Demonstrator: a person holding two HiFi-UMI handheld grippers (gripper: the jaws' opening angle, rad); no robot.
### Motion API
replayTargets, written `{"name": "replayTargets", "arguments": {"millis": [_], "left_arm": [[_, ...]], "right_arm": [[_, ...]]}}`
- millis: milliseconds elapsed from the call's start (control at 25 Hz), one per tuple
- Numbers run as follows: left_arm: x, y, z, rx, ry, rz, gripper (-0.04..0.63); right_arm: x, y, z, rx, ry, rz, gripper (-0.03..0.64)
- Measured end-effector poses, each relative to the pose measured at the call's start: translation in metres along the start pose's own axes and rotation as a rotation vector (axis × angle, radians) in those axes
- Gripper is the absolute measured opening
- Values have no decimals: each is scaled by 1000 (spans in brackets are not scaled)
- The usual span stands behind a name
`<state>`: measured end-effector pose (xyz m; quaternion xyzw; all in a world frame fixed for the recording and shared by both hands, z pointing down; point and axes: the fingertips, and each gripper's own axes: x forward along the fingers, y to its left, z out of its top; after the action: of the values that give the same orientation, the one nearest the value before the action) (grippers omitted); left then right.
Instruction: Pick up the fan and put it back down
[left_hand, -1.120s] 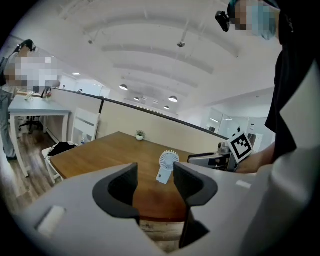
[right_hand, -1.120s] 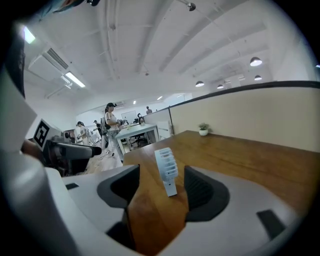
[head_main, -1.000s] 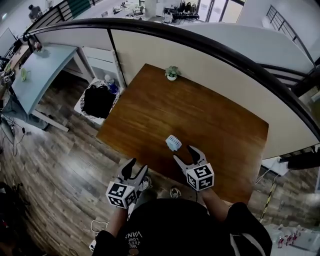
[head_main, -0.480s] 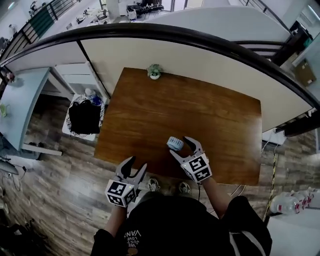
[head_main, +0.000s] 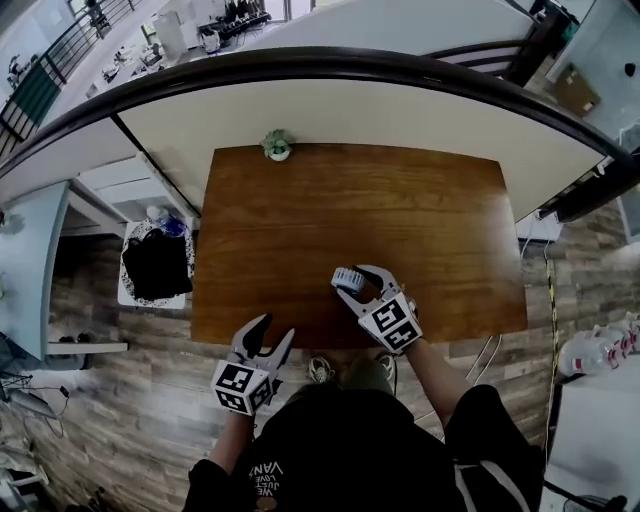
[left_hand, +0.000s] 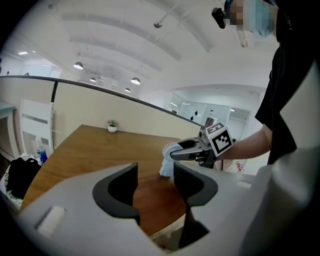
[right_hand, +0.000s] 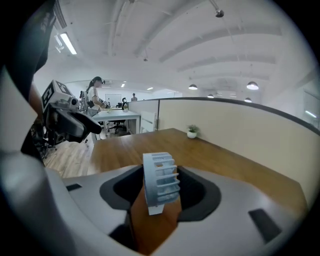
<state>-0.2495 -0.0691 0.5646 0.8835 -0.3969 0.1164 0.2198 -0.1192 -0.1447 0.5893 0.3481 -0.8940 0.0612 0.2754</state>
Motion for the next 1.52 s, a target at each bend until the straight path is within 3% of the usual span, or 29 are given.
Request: {"name": "replayTargets", "arguments": {"millis": [360,800,1520], "left_arm": [[15,-9,-2,2,19,-64,210],[74,-21,28,4,-4,-76,210],[183,-28,75,-17,-18,-57,210]], "right_arm": [[-24,-19,-12,156,-6,-102,190],[-61,-113,-9,153,-17,-218,190],[-72,-280,-2,155,-44,-314,190]]}}
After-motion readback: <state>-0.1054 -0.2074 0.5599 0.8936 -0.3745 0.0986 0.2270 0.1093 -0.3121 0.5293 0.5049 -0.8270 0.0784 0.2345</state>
